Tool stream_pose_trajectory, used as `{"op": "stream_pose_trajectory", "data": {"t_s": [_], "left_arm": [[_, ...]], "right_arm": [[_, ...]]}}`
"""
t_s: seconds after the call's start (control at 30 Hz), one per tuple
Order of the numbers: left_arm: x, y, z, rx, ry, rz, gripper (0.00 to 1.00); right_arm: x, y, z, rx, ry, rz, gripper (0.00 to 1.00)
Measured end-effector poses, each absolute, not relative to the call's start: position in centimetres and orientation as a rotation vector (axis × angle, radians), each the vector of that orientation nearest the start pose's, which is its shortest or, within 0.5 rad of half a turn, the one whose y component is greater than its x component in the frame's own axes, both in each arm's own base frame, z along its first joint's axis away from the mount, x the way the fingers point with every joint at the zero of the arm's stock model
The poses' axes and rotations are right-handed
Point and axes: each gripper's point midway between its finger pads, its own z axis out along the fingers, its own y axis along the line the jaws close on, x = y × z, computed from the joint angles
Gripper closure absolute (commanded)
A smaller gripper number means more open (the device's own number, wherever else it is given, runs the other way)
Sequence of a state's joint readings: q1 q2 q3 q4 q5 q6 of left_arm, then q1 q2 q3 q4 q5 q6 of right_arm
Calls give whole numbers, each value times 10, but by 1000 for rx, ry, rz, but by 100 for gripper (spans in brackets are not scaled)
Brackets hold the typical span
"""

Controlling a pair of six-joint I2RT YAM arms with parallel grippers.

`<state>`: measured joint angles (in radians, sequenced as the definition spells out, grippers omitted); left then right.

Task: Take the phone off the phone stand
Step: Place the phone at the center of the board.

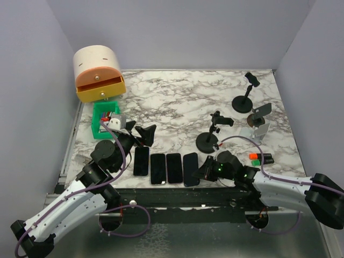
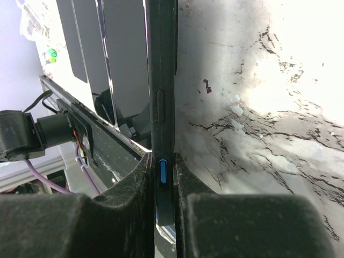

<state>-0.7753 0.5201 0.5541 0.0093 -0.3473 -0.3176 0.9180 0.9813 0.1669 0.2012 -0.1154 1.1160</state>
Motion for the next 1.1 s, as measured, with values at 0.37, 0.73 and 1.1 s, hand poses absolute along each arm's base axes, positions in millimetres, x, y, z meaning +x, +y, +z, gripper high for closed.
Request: {"op": "stream_pose_trajectory", "data": {"t_s": [0.37, 0.73, 1.1], "left_arm": [[232, -163, 282, 84, 1565, -607, 1], [233, -166, 279, 92, 1576, -607, 1], [234, -168, 277, 99, 1584, -608, 1]], "right_arm": [[128, 252, 35, 191, 2494, 1187, 100], [134, 252, 34, 177, 2494, 1215, 66], [152, 236, 29, 257, 2446, 1090, 52]]}}
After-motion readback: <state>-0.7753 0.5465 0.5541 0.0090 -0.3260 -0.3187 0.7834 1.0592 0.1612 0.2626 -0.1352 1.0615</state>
